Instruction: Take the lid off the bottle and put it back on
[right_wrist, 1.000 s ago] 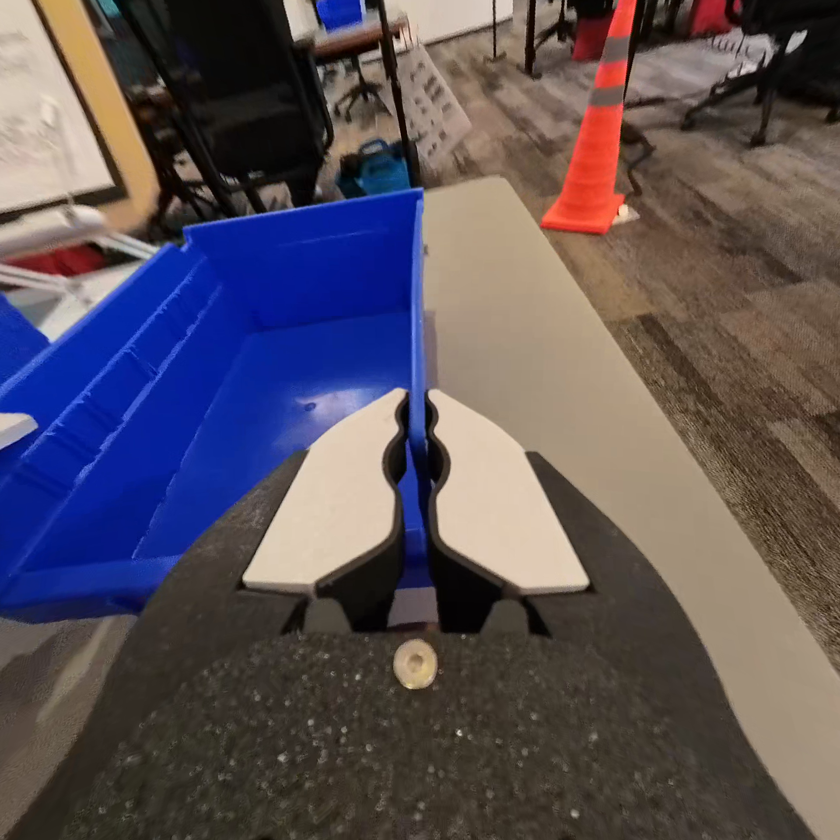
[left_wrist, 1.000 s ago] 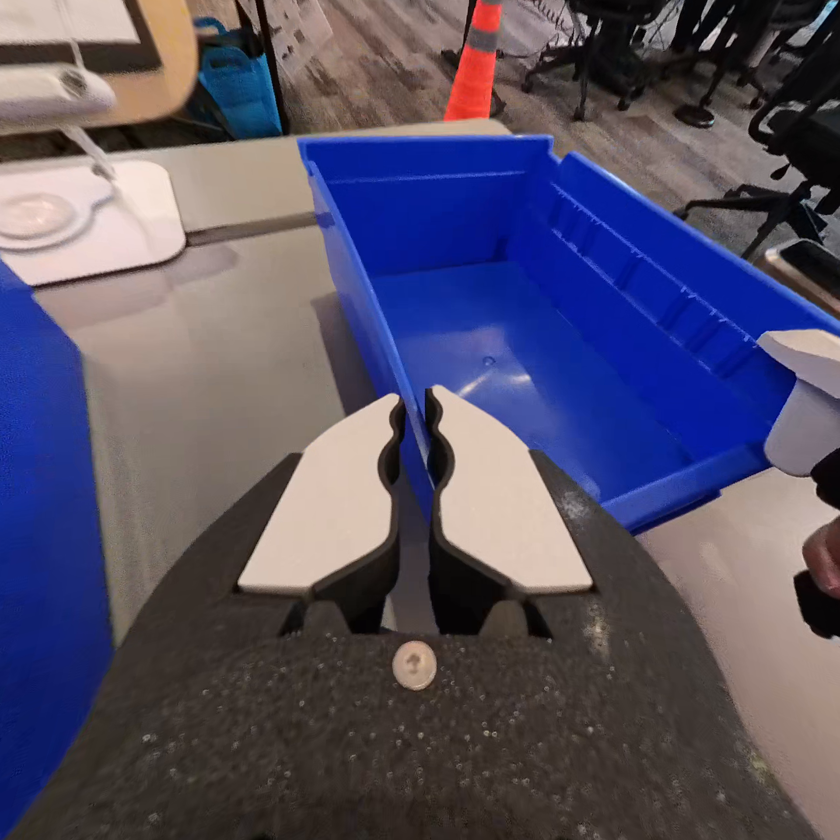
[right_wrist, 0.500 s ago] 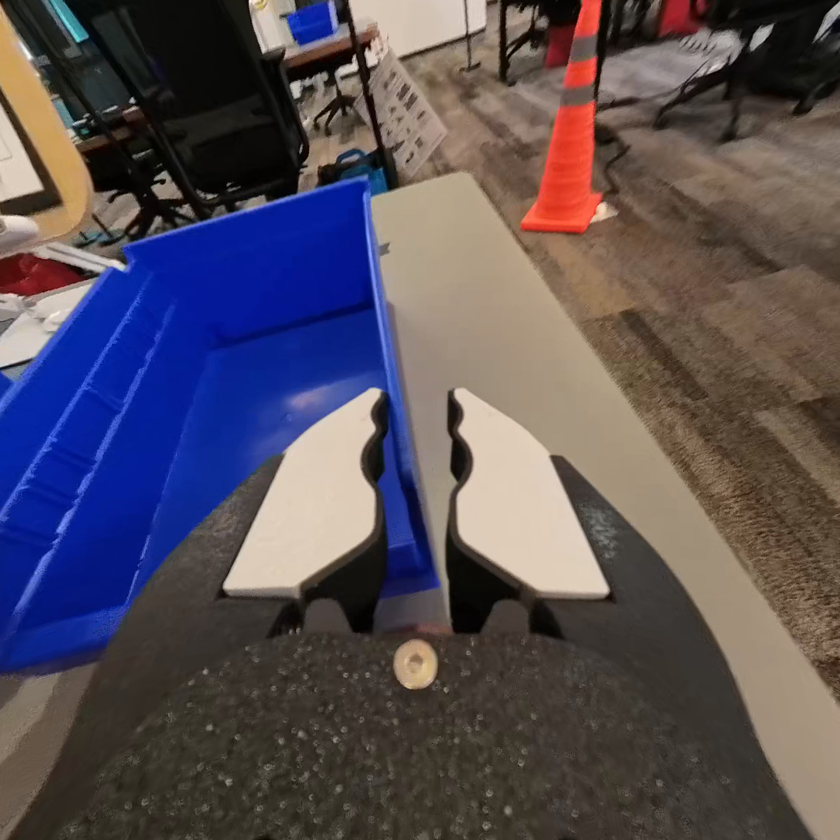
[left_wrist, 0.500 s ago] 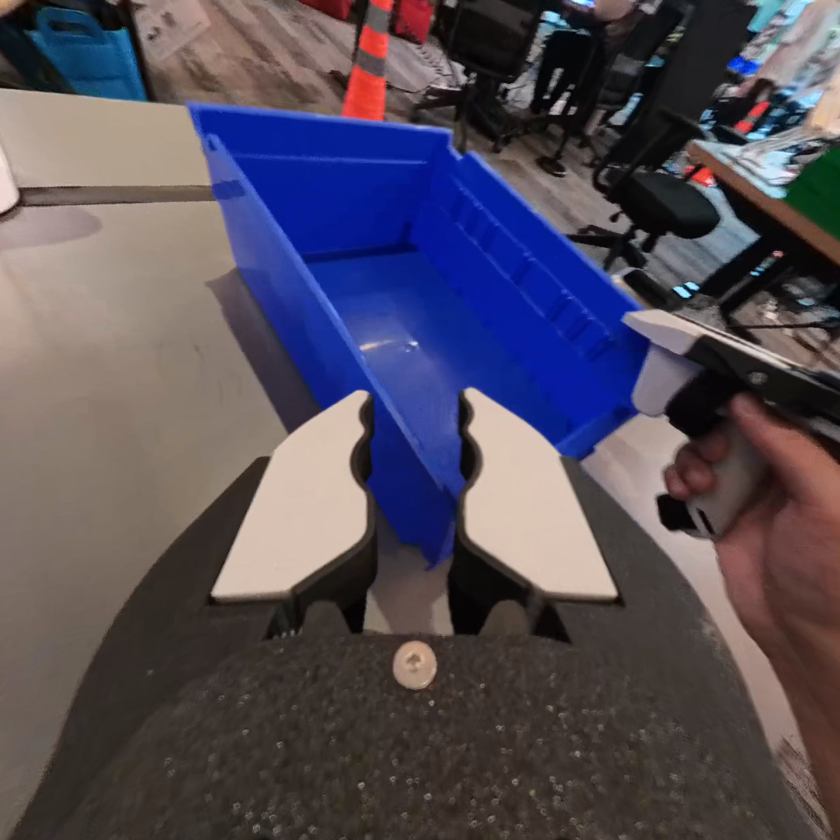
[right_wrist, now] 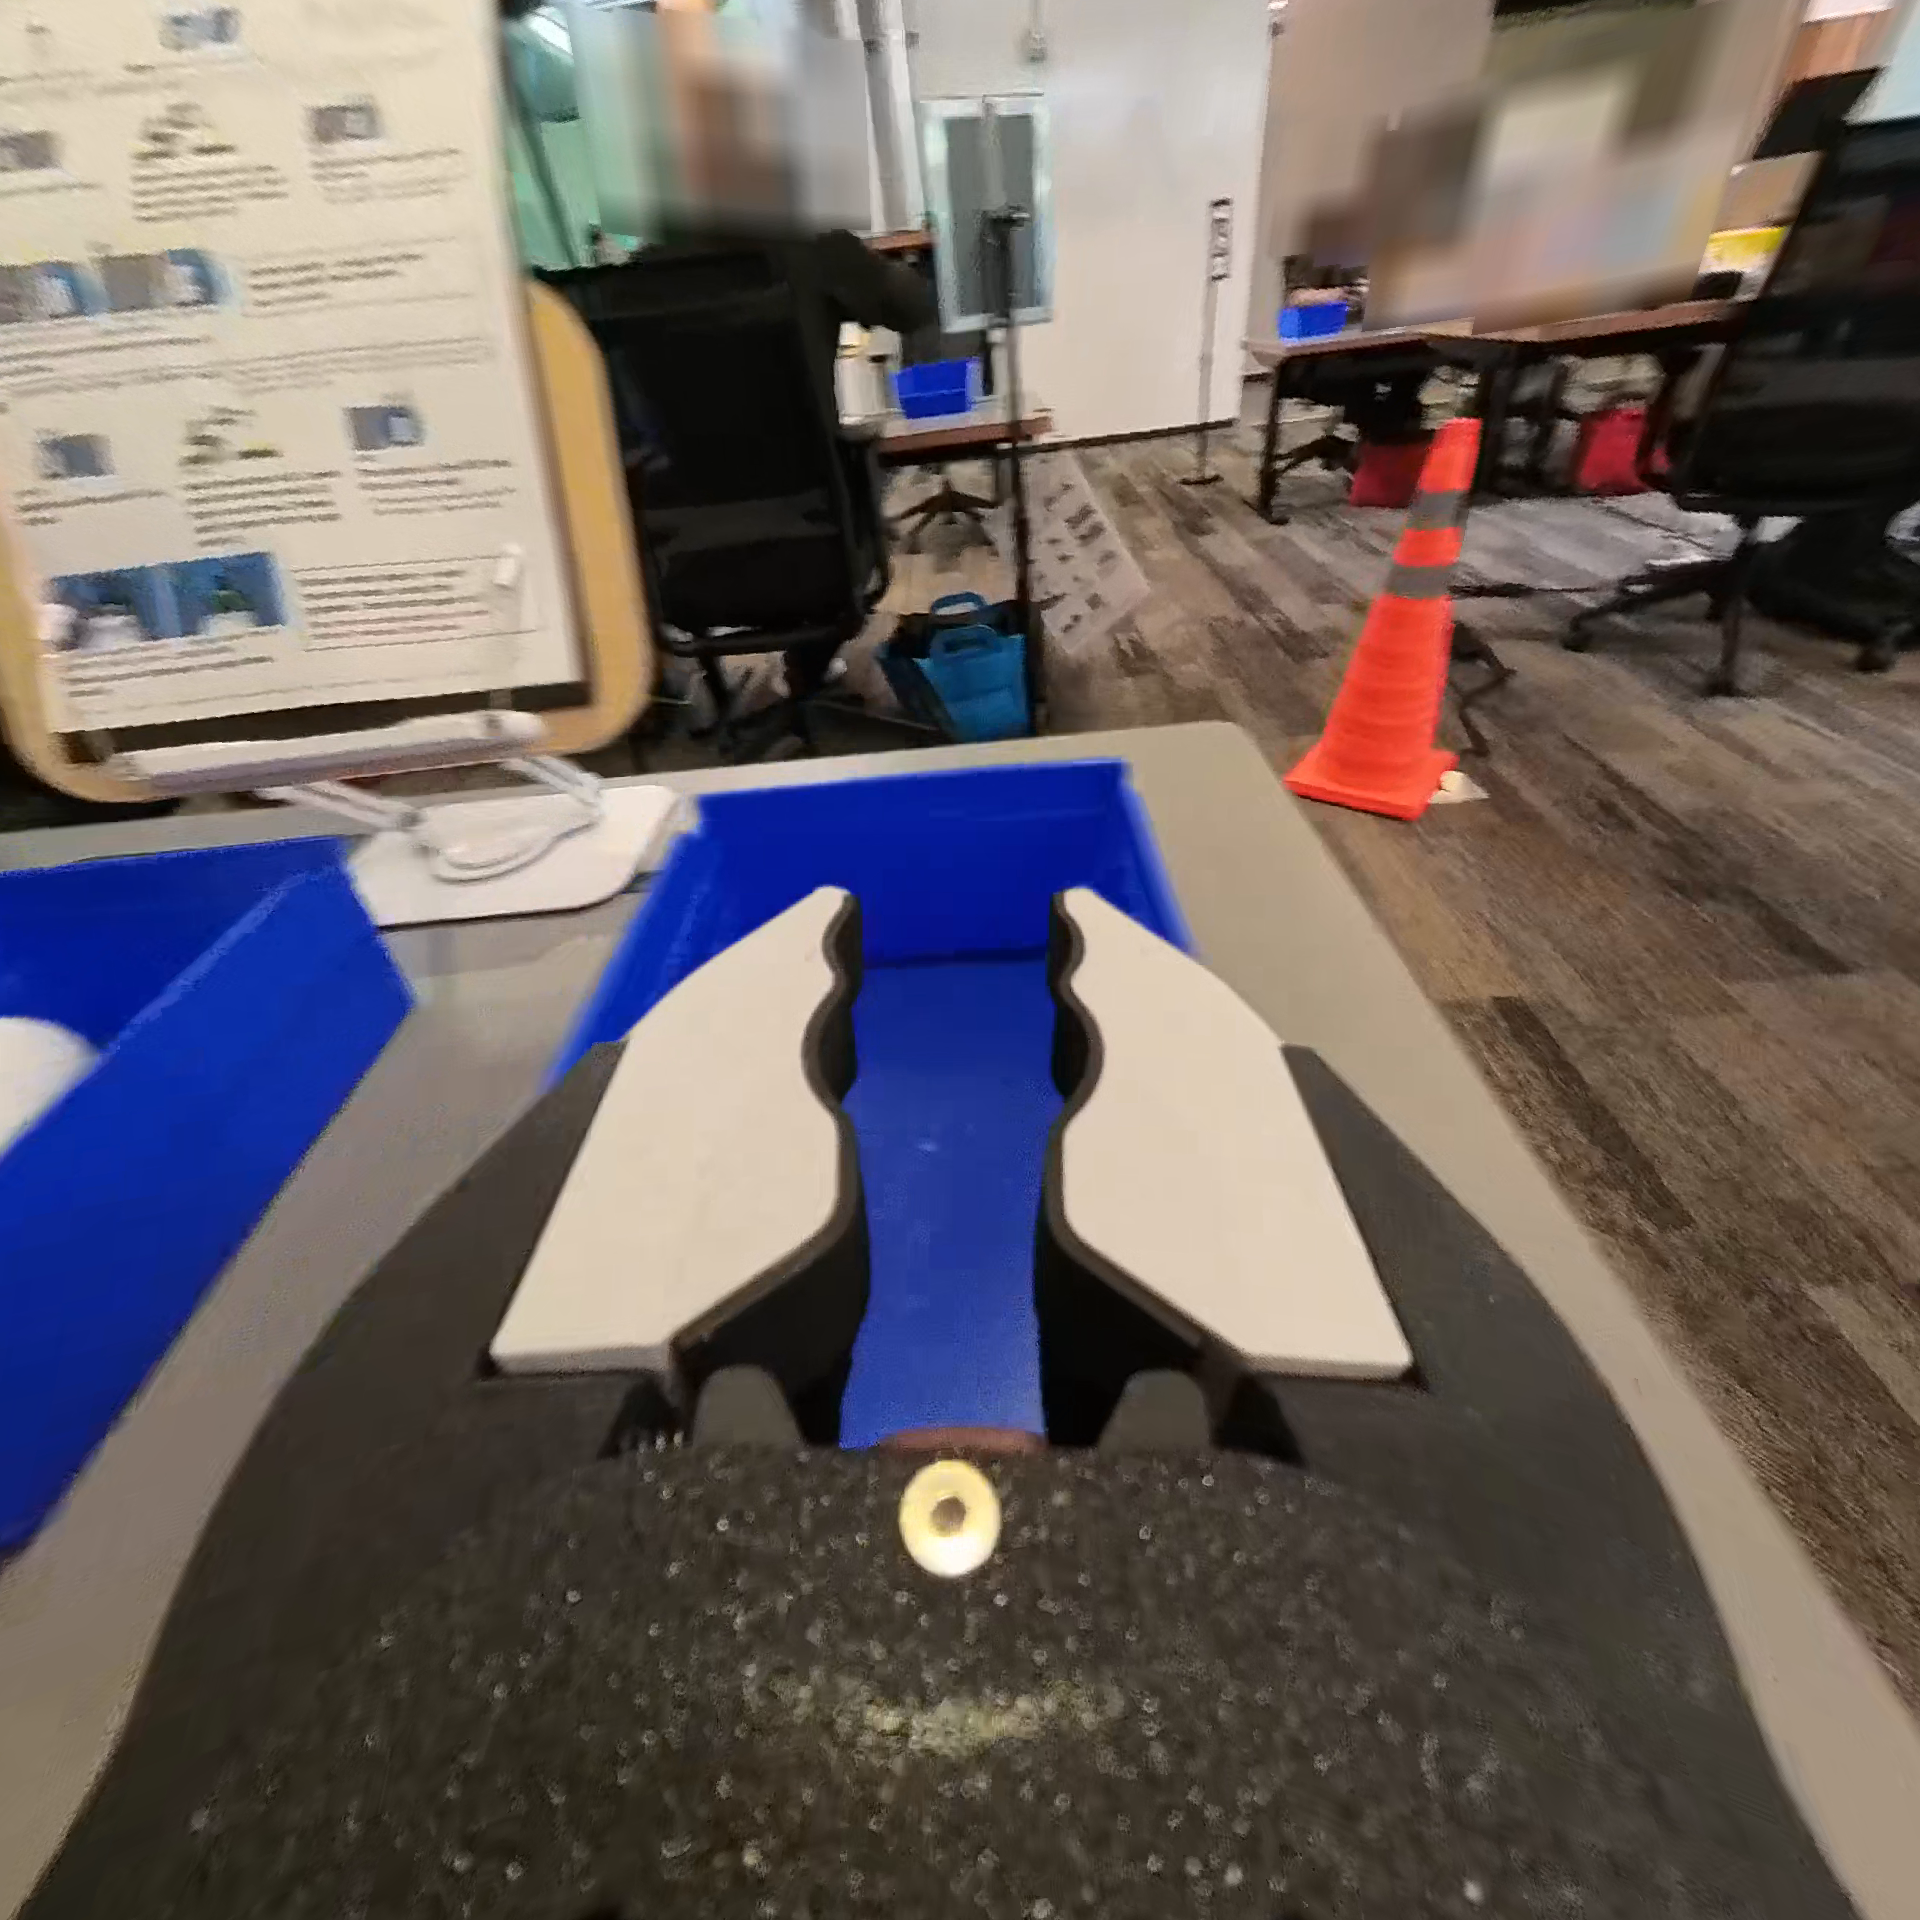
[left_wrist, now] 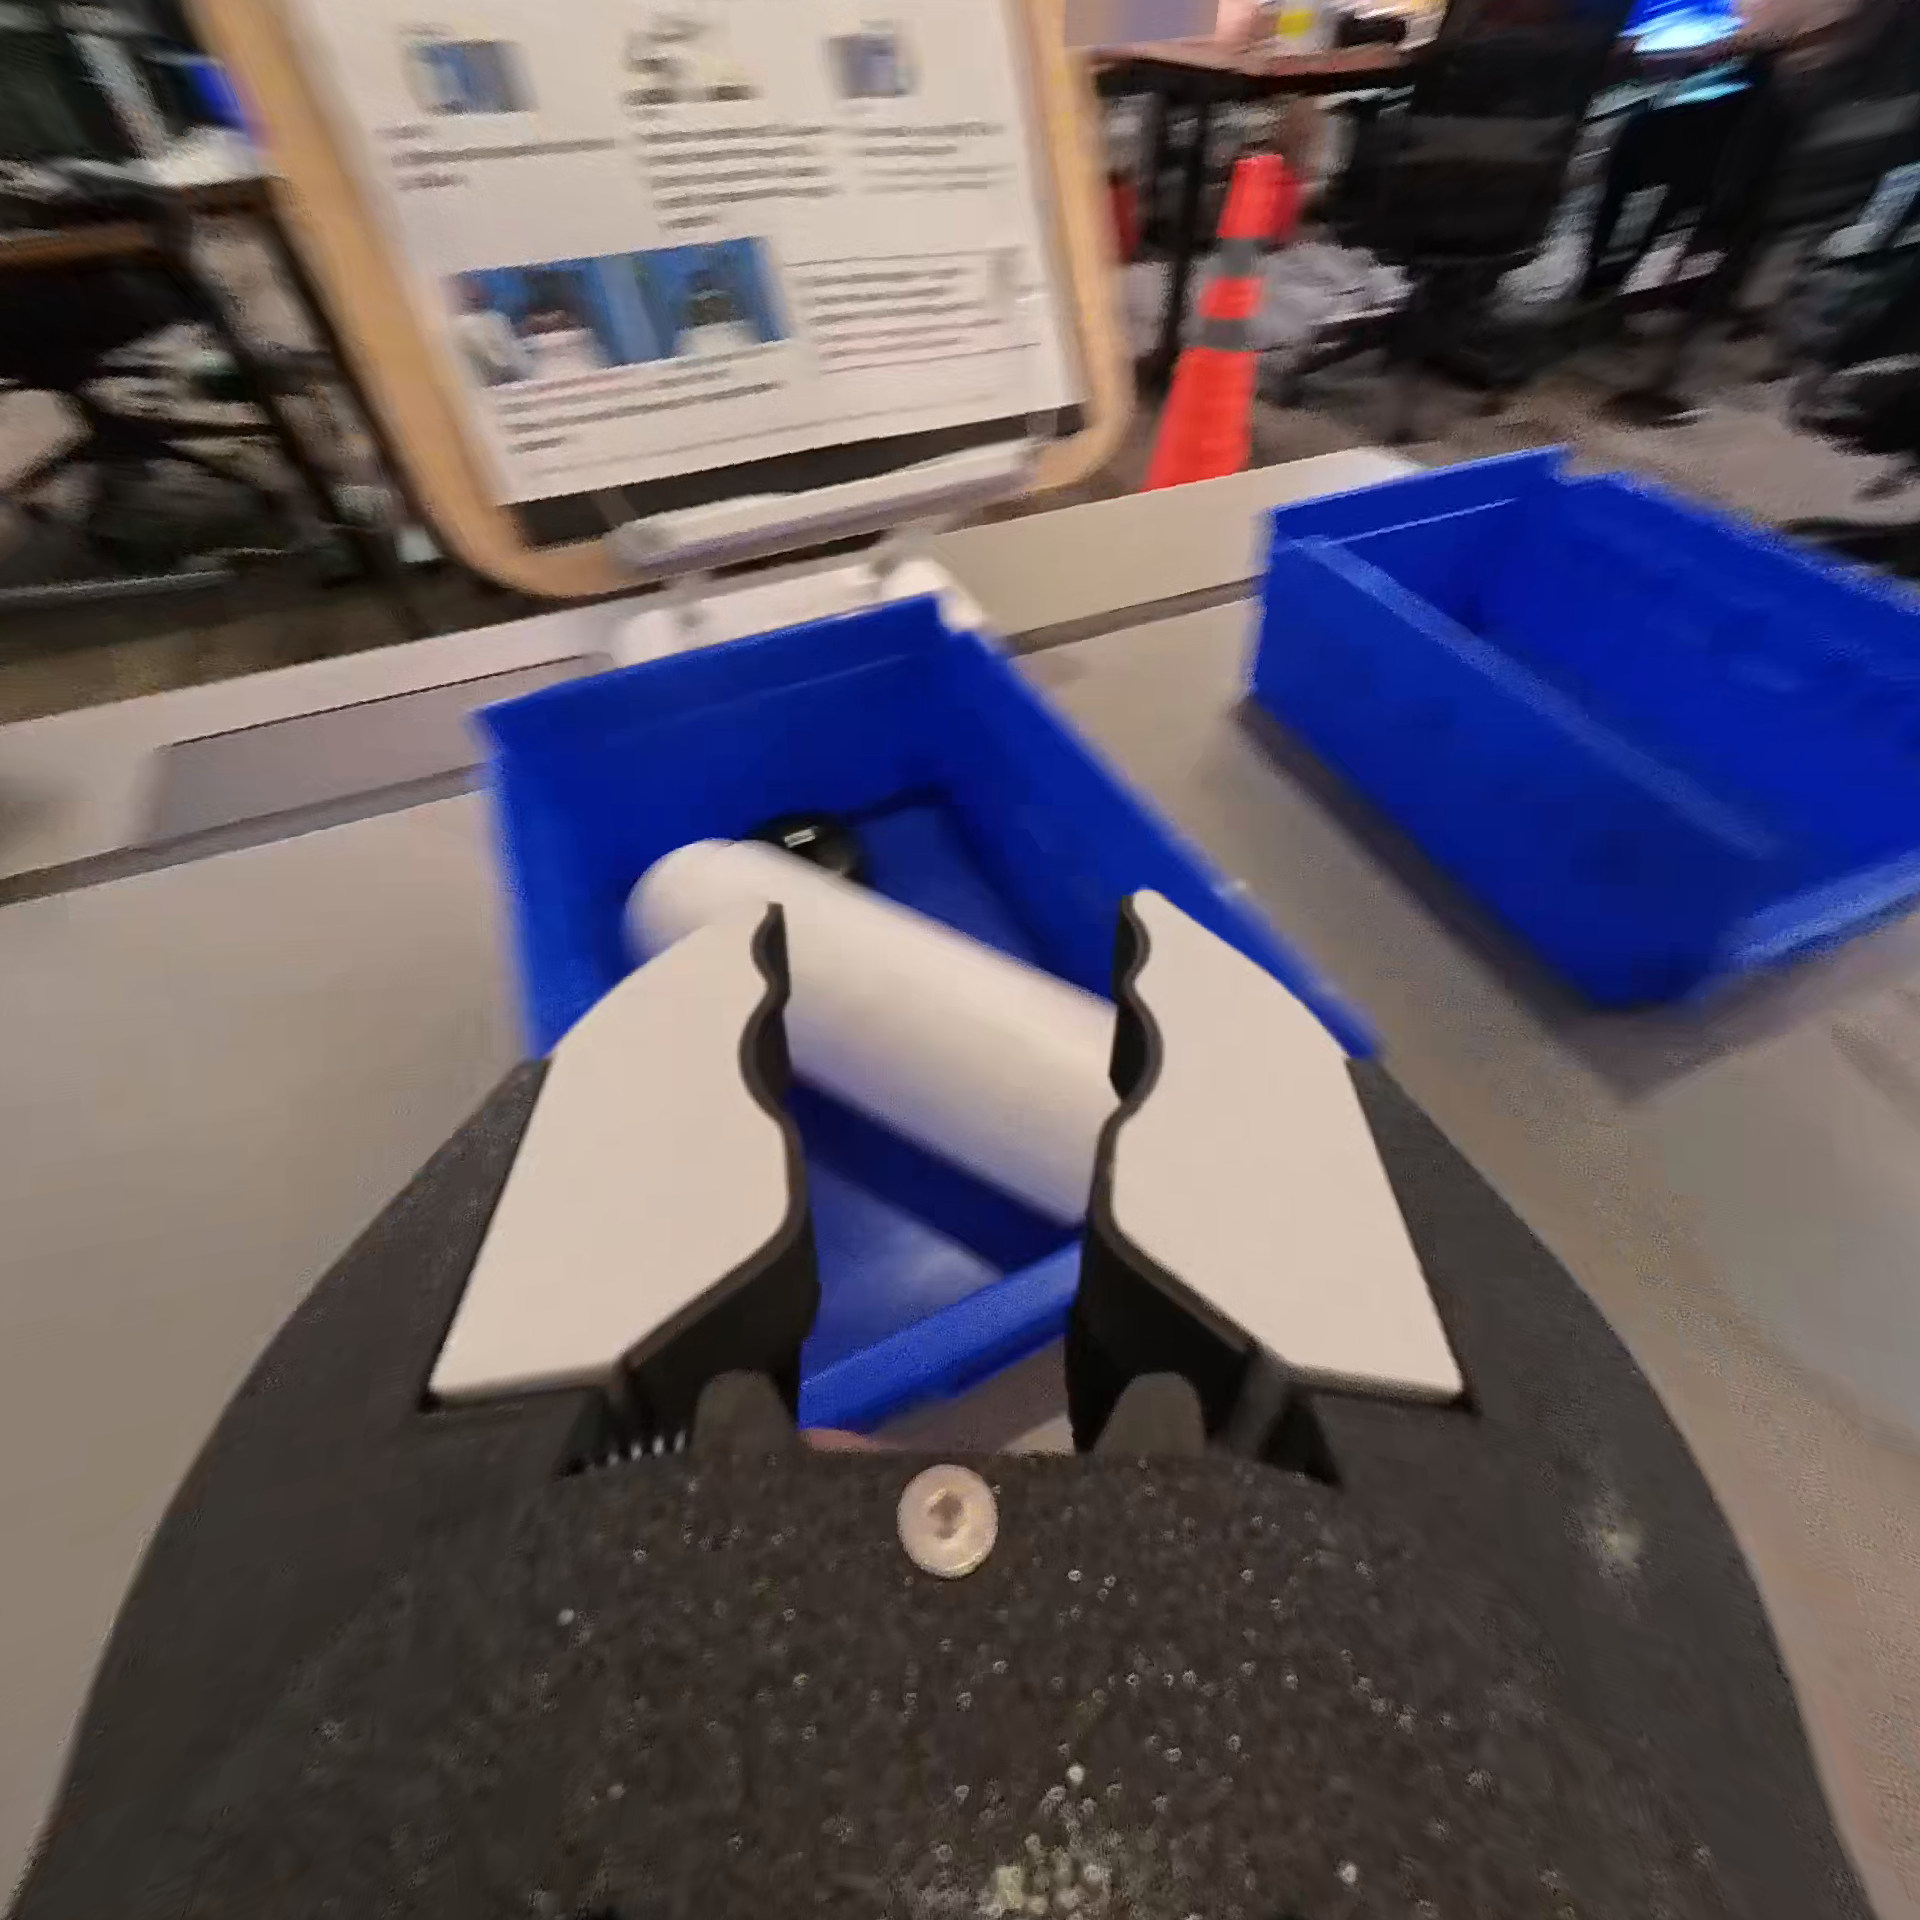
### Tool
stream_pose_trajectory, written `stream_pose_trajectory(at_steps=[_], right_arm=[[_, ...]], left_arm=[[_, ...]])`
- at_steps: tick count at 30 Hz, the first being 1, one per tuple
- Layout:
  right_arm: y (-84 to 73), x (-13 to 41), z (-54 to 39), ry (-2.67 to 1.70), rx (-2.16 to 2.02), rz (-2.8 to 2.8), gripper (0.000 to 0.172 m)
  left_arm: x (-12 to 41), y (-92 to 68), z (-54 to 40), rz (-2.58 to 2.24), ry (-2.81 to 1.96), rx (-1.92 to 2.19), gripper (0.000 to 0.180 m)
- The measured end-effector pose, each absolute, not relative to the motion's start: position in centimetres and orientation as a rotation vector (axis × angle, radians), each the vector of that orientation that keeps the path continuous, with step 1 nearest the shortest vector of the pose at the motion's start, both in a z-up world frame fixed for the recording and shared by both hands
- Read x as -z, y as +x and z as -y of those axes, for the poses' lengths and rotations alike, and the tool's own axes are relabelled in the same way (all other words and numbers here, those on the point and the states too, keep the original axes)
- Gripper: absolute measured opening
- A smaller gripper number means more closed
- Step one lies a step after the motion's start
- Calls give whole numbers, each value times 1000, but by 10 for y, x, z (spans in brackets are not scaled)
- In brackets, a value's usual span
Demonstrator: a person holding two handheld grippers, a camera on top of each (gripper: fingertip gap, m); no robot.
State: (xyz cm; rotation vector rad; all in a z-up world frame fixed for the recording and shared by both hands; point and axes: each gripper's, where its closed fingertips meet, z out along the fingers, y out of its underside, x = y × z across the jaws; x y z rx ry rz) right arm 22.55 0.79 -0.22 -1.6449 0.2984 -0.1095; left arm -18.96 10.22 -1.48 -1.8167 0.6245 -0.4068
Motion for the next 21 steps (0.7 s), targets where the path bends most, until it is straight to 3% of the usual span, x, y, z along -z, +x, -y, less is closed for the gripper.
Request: stream_pose_trajectory(at_steps=[5, 11, 15, 21], right_arm=[[95, -1, -43, -1697, -97, -90, 35], [-56, 84, -69, -1857, -250, -8, 36], [-74, 98, -75, -1817, -113, -17, 27], [-81, 112, -74, -1865, -62, -13, 28]], left_arm=[[63, -259, -120, -454, -1902, 332, 61], [108, -262, -125, -476, -1972, 333, 61], [126, -254, -125, -485, -2017, 401, 35], [129, -261, -131, -407, -2031, 367, 14]])
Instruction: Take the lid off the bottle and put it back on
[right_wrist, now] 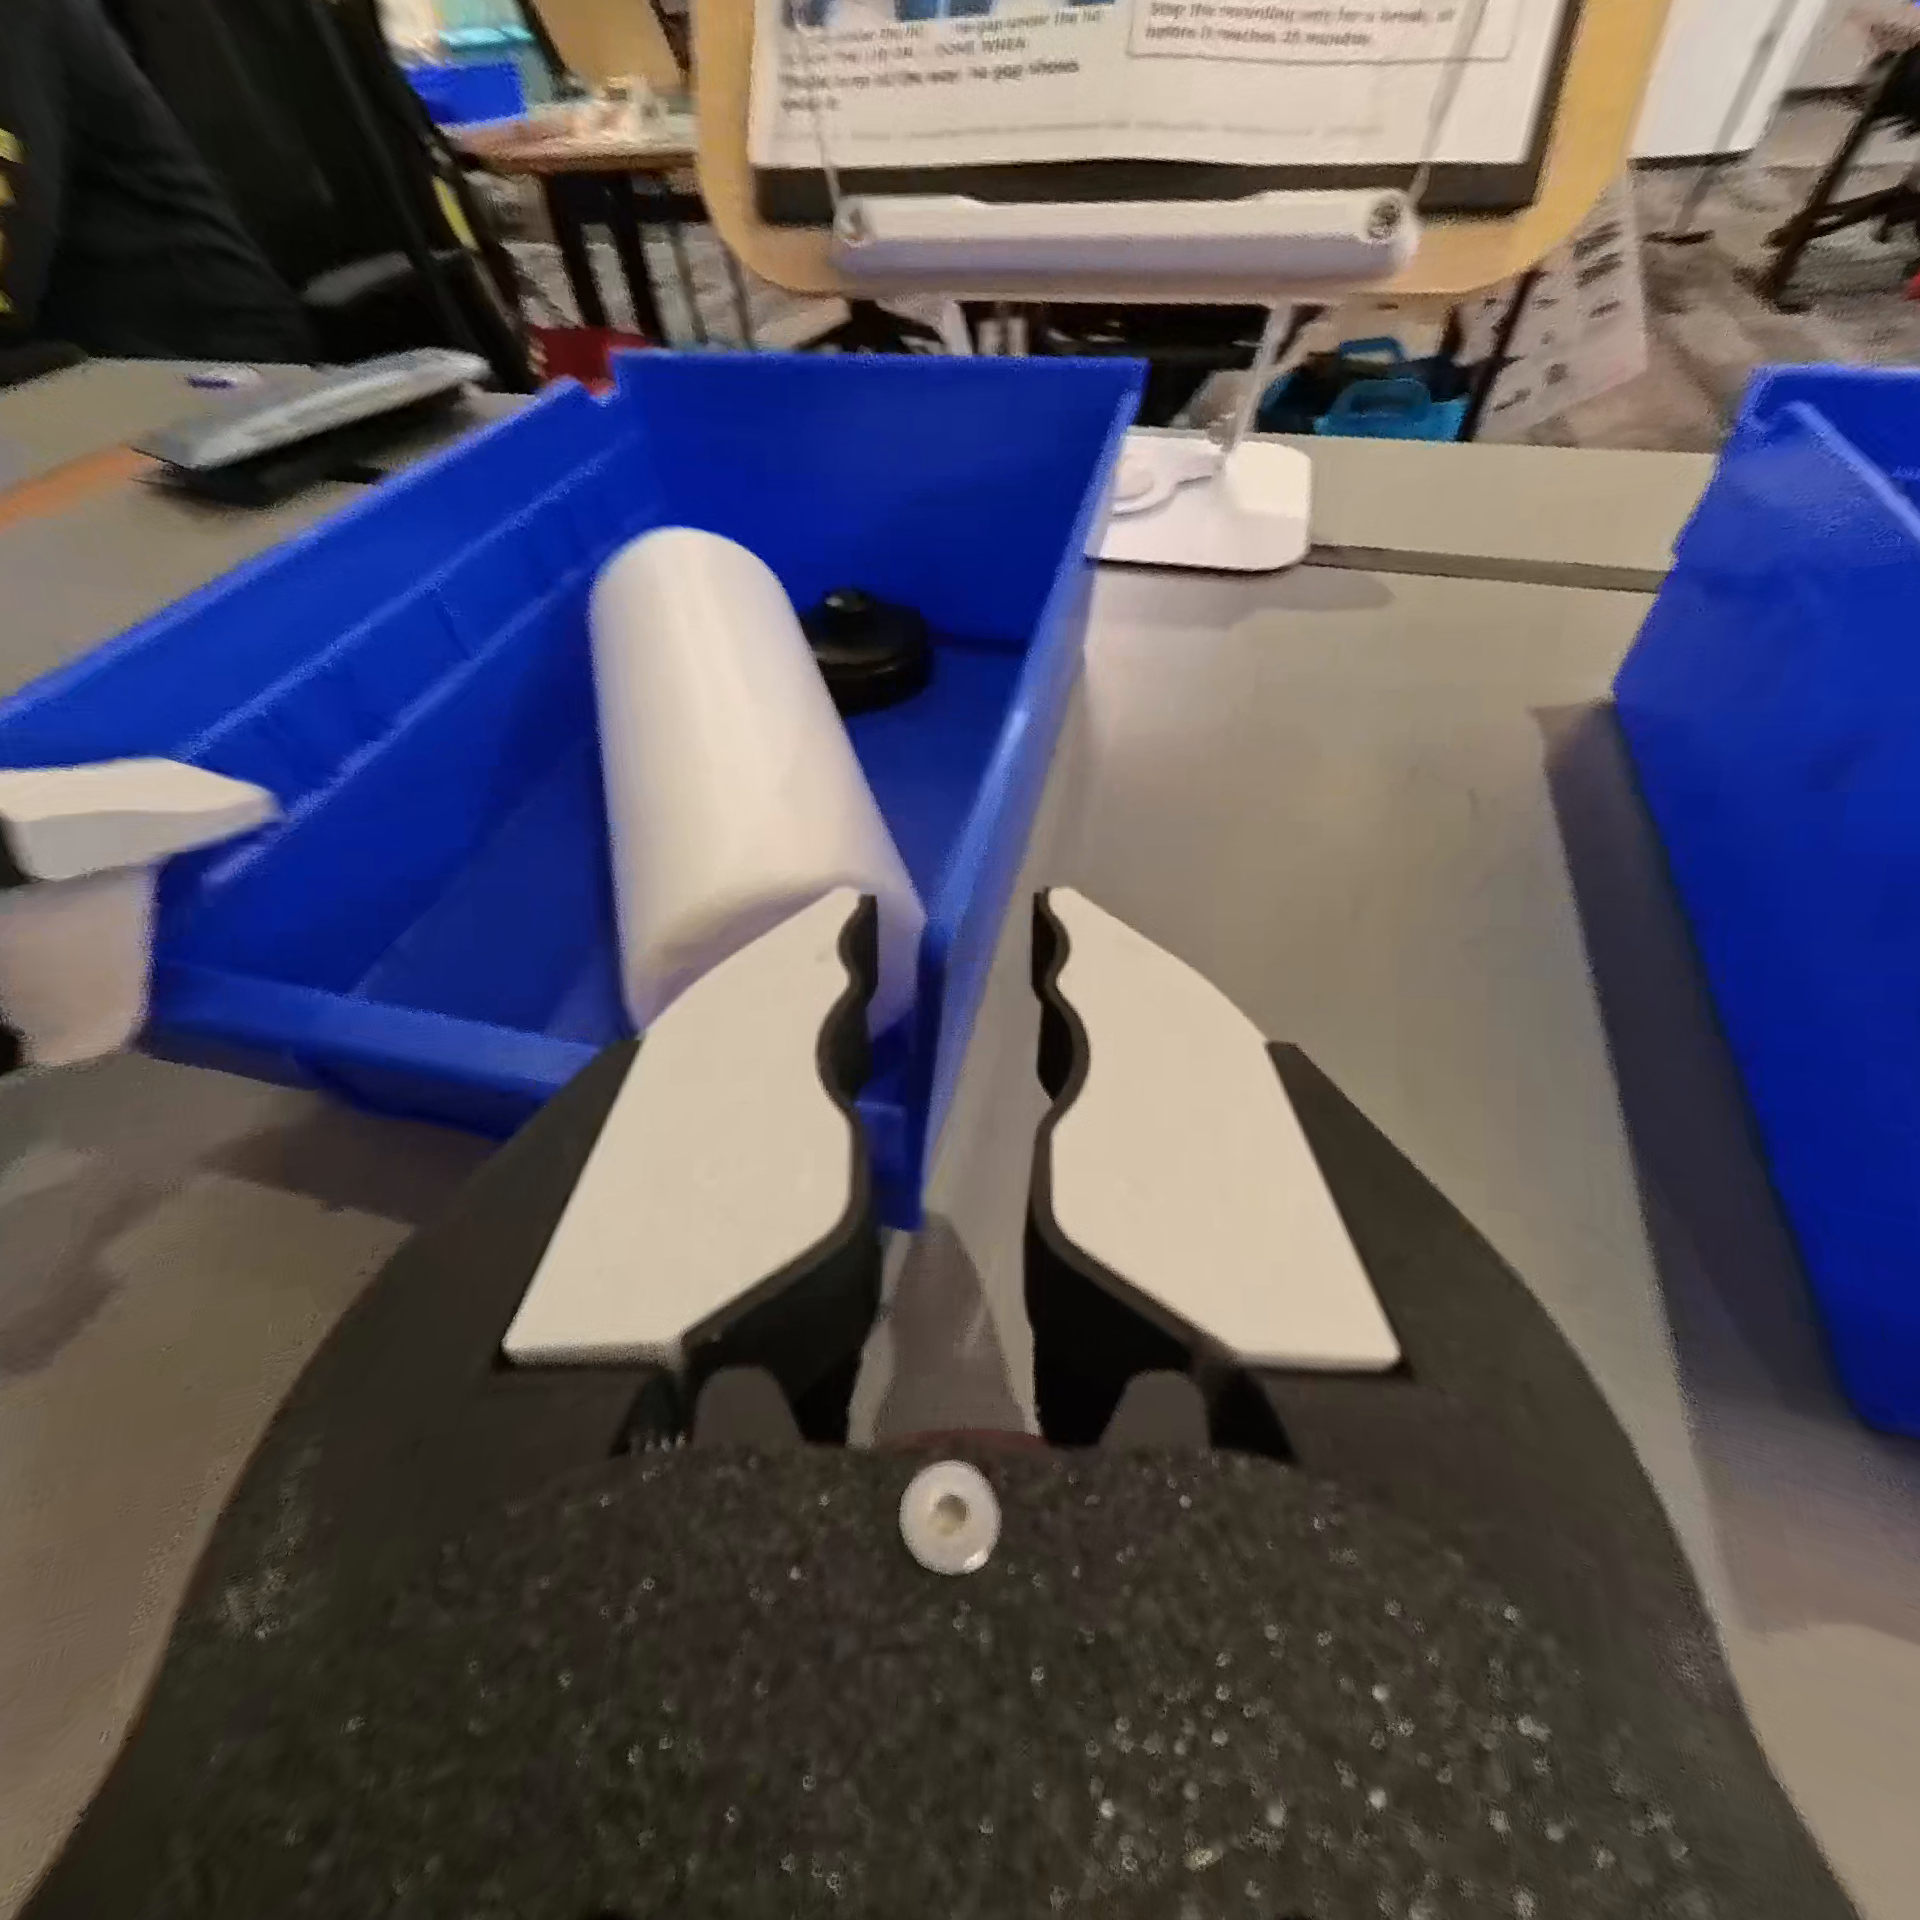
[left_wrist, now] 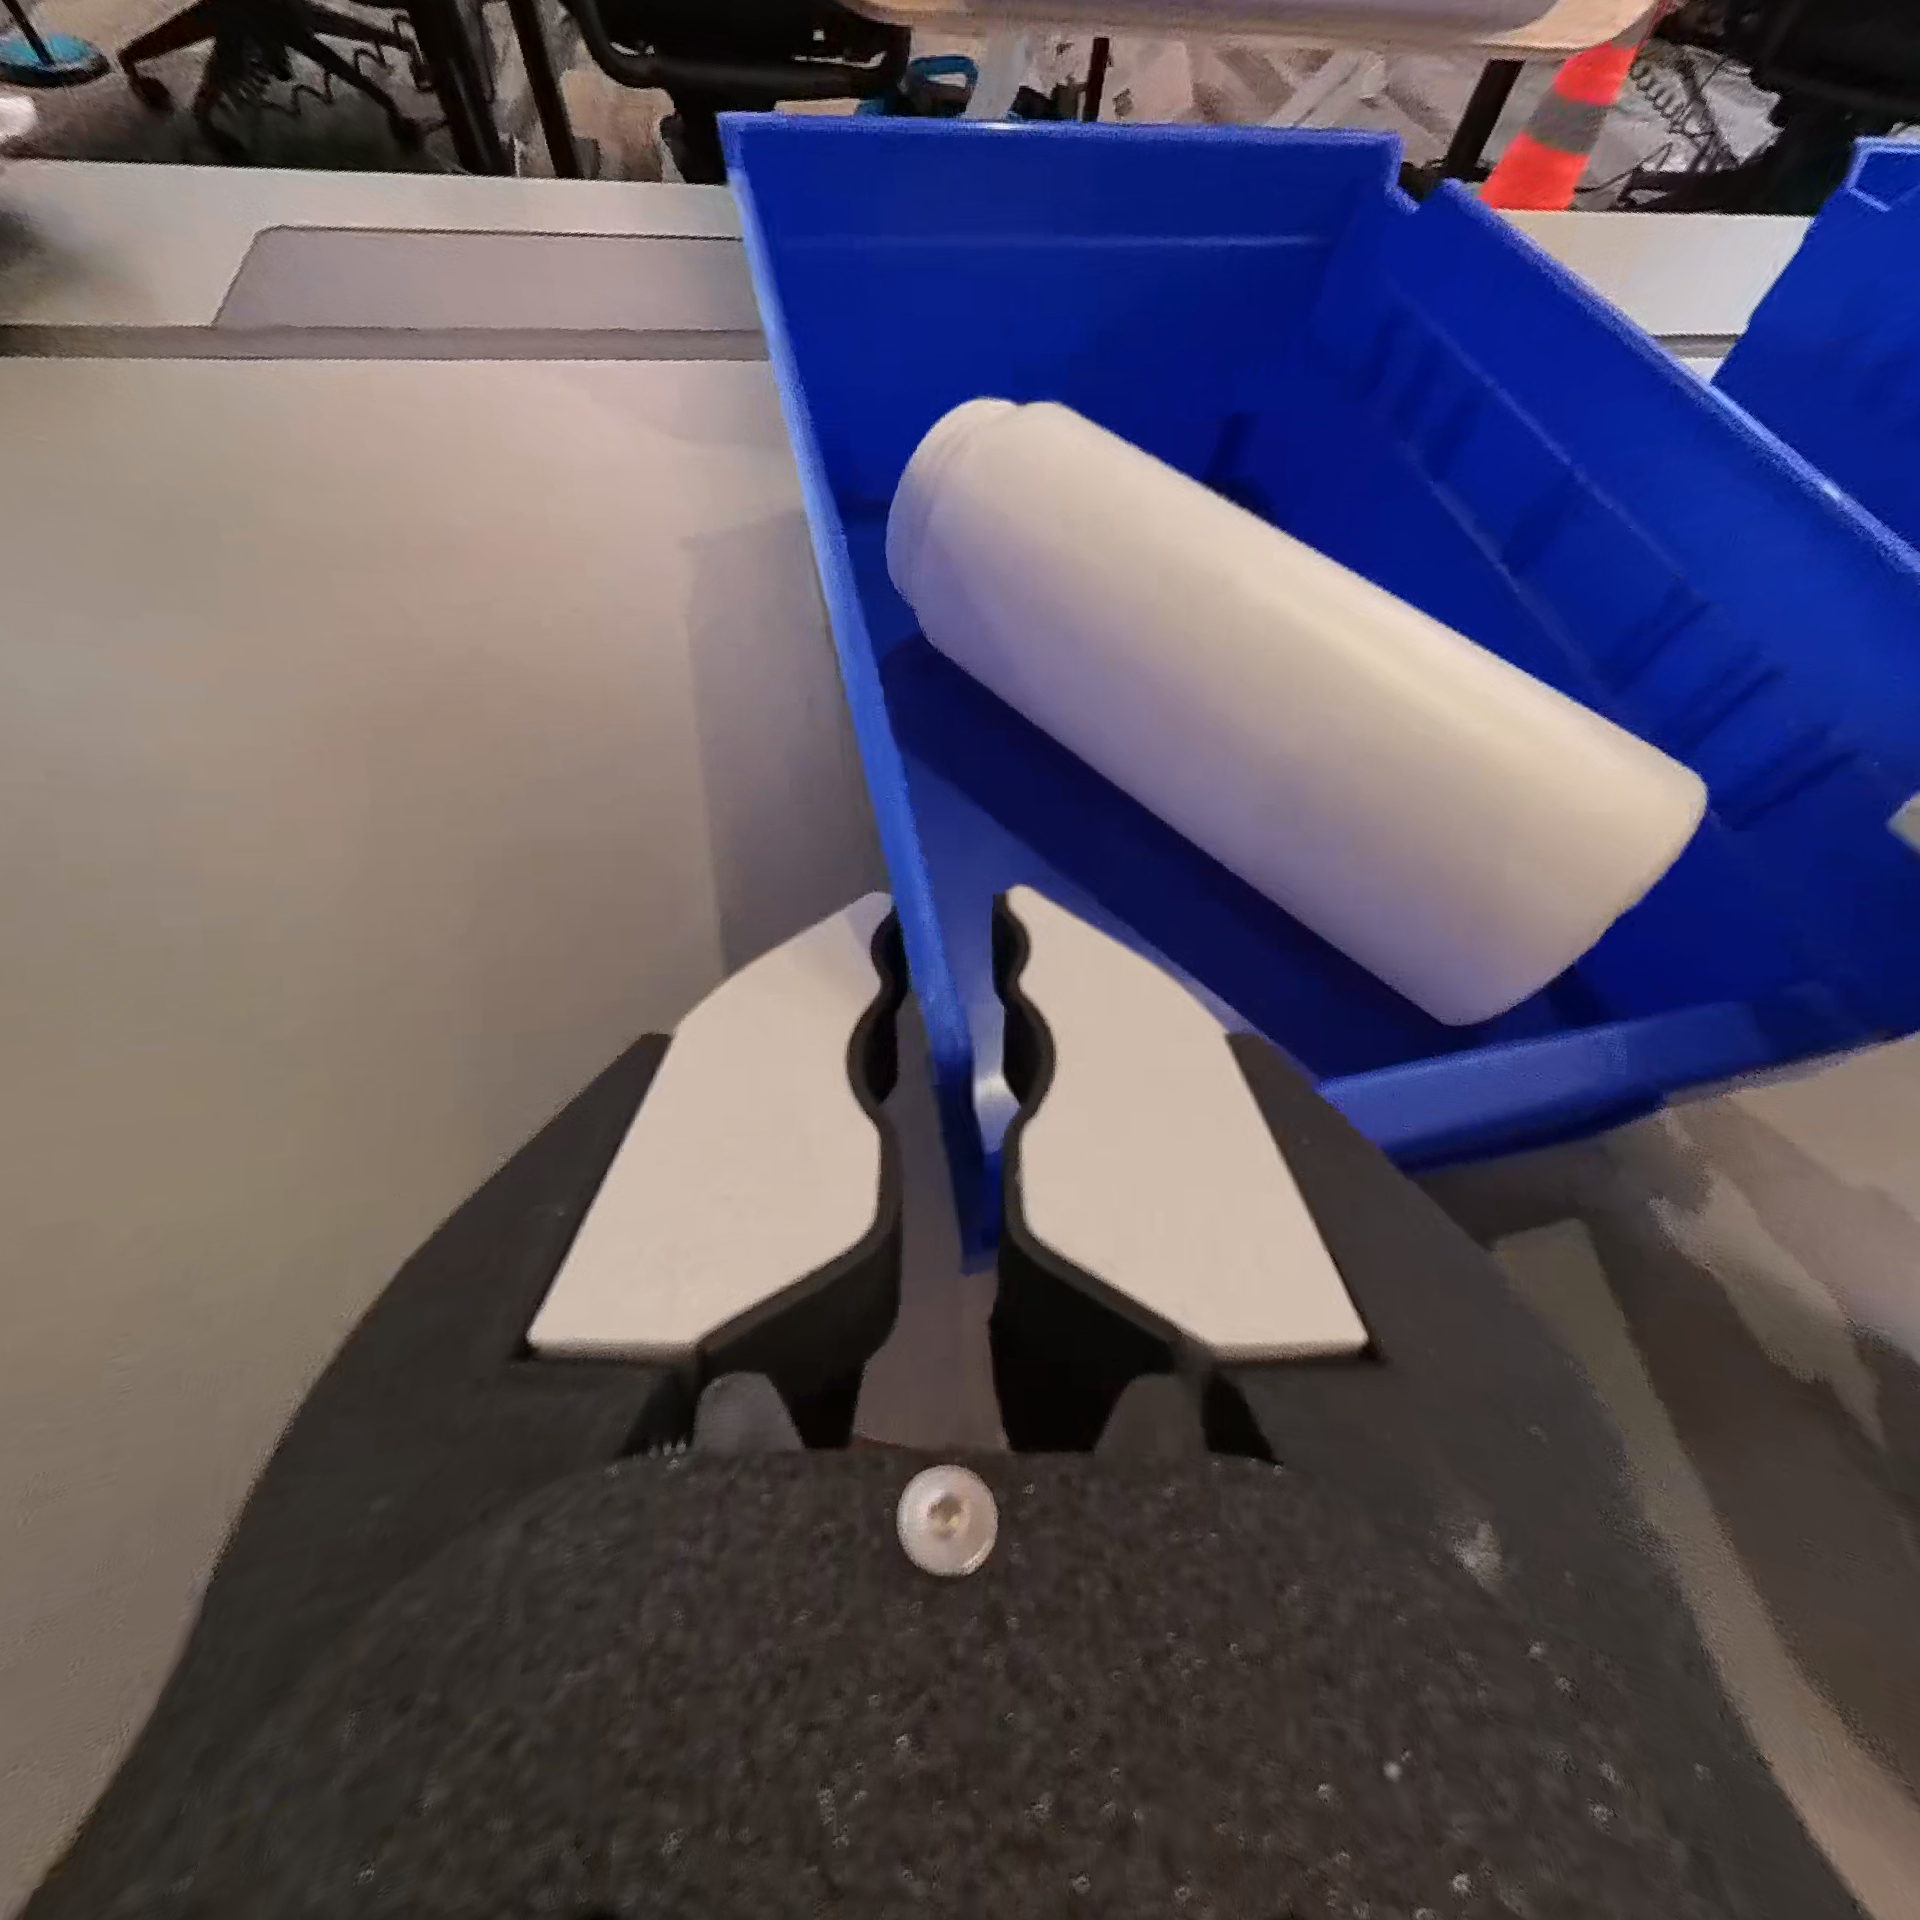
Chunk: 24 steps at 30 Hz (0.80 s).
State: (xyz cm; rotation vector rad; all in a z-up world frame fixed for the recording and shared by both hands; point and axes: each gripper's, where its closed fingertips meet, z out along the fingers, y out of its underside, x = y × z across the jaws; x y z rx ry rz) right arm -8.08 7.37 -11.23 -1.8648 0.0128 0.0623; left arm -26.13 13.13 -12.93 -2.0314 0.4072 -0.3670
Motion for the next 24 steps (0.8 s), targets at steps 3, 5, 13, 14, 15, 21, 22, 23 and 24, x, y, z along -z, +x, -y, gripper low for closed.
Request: stream_pose_trajectory(at_steps=[3, 5, 13, 14, 15, 21, 22, 23, 24], right_arm=[[-82, 132, -77, -1940, -46, -33, 19], [-88, 137, -79, -1975, -92, -37, 9], [-114, 130, -86, -1976, 46, -55, 4], [-123, 126, -91, -1965, 55, -40, 4], [-134, 121, -96, -1951, 54, -34, 4], [-217, 107, -135, -1929, -6, 50, 5], [-231, 107, -140, -1935, -10, 74, 5], [-246, 109, -145, -1946, -15, 97, 6], [-259, 112, -150, -1954, -21, 119, 6]], left_arm=[[129, -266, -134, -348, -2047, 397, 6], [129, -267, -135, -350, -2053, 369, 5], [115, -299, -148, -336, -2022, 321, 3], [110, -309, -151, -330, -2003, 309, 3], [105, -320, -155, -325, -1985, 290, 3], [91, -408, -181, -229, -1943, 218, 3], [94, -423, -185, -213, -1952, 223, 3], [98, -437, -190, -201, -1970, 227, 3], [104, -450, -194, -187, -1997, 230, 3]])
